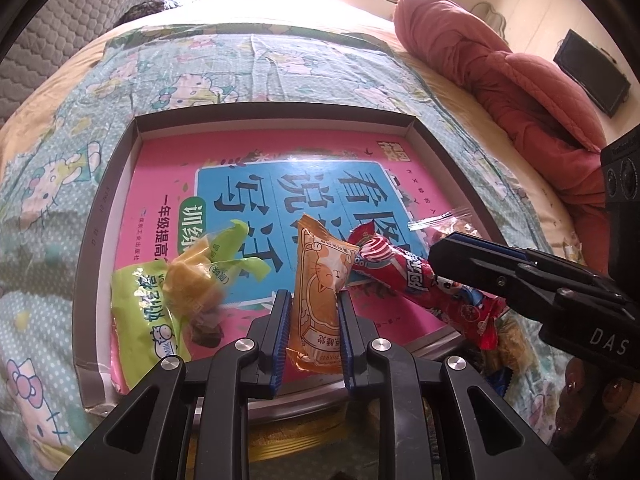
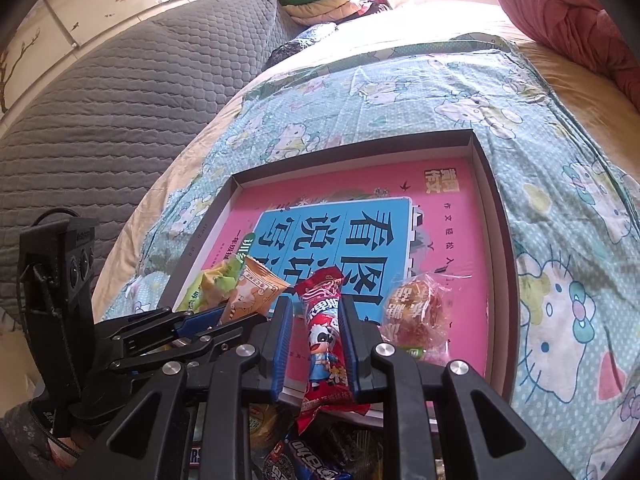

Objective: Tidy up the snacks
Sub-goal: 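Lower and release the candy bar into the box with the right tool while the left releases the tan packet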

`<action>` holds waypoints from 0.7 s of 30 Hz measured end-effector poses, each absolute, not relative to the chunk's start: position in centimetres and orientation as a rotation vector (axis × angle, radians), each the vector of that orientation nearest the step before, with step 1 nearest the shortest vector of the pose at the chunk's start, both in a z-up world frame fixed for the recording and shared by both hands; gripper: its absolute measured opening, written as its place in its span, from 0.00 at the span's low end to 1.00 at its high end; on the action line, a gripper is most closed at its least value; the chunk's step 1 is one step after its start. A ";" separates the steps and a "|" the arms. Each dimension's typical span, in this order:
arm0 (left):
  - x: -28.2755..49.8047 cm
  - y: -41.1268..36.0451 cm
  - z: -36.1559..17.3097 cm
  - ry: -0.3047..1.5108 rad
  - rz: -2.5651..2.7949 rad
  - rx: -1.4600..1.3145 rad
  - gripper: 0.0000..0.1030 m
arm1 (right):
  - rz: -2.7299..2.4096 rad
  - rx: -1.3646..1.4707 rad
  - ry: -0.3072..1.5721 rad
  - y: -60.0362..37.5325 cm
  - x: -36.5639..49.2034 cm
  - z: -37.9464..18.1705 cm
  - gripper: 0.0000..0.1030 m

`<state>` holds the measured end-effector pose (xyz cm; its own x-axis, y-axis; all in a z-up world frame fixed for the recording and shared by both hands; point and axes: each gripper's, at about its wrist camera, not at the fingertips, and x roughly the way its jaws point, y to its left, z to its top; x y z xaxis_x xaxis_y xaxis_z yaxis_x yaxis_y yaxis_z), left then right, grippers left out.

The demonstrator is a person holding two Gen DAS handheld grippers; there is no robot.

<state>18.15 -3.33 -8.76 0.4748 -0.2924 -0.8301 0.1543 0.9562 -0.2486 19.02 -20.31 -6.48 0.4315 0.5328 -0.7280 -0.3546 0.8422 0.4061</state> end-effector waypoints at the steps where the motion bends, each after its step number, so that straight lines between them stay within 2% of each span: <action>1: 18.1 -3.3 -8.8 1.042 -0.273 -0.145 0.22 | 0.560 0.209 0.979 -20.4 19.0 -6.4 0.22; 15: 18.1 -3.0 -8.3 1.035 -0.280 -0.170 0.23 | 0.565 0.214 0.977 -20.7 19.0 -6.1 0.23; 21: 17.9 -2.9 -7.9 1.027 -0.263 -0.149 0.23 | 0.561 0.220 0.979 -20.8 19.1 -6.1 0.27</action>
